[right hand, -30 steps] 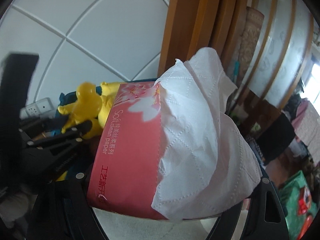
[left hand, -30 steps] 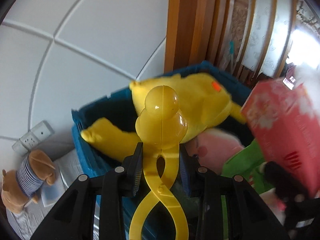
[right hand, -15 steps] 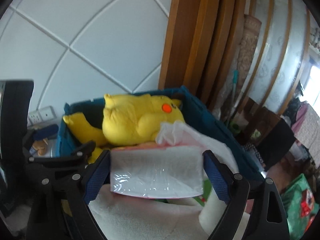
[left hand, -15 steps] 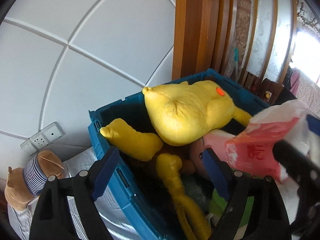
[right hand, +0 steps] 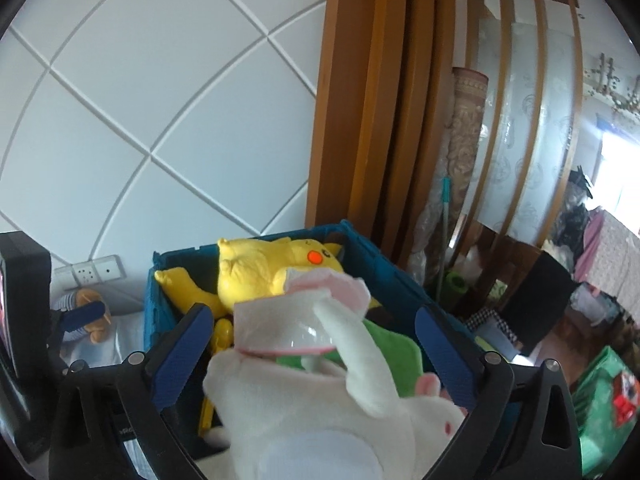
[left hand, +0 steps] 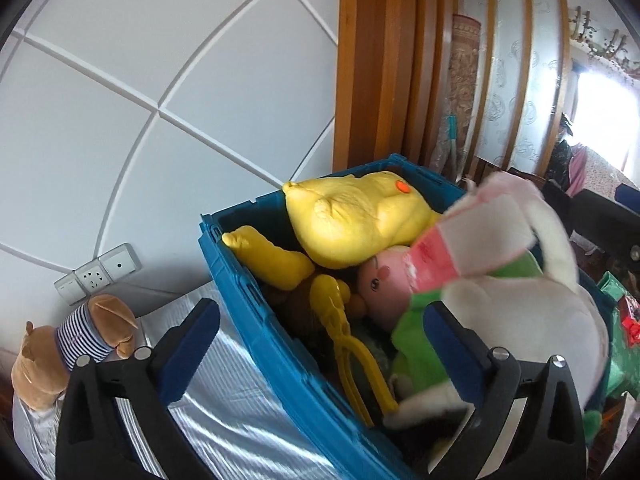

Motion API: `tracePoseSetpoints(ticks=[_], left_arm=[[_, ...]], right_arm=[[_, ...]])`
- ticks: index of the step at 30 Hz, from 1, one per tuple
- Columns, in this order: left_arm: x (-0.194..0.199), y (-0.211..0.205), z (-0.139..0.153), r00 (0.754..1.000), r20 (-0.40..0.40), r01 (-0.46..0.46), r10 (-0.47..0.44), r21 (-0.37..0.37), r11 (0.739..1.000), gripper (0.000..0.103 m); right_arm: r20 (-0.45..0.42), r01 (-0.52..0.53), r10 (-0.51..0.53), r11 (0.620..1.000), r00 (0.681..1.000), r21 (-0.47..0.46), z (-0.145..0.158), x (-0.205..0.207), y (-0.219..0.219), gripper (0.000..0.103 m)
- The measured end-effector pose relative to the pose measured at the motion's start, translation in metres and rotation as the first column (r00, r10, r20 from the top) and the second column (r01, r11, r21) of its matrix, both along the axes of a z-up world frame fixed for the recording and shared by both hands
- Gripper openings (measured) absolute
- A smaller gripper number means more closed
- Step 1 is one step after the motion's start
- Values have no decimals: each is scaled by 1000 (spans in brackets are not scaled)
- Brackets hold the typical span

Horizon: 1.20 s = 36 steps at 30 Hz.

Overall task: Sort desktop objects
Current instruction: 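Withdraw both open tools from the crate back over the bed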

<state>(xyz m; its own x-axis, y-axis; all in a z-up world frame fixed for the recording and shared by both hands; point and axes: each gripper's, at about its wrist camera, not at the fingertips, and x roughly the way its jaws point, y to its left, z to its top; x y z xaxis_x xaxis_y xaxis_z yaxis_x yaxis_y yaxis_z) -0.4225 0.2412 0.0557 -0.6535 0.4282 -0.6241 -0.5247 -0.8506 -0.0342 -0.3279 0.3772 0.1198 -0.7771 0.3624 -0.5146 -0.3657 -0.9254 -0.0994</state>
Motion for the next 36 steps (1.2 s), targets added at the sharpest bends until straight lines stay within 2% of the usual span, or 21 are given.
tracePoseSetpoints(ticks=[9,16,24,28,36], left_arm=[[65,-32,5,999,-35,6,-5,36,999,103],[136,-77,-2,996,-64,-60,62,22,998,103],[215,-128,-20,986,-19,-164,165,43,985,103],[254,-137,-24,964,-43,-260,263,65,963,103],[327,-149,-35,904,-24,-425,427,68,903,103]], right_arm=[[-34,30,-31,999,999,-24,-5,67,-18,103],[-54,52,-54,998,997,-48,-21,139,-50,103],[-56,-80,77,994,995,-71,-54,201,-82,103],[-70,-165,160,983,985,-77,-68,227,-90,103],[-68,-337,332,938,941,-84,-96,273,-102,103]])
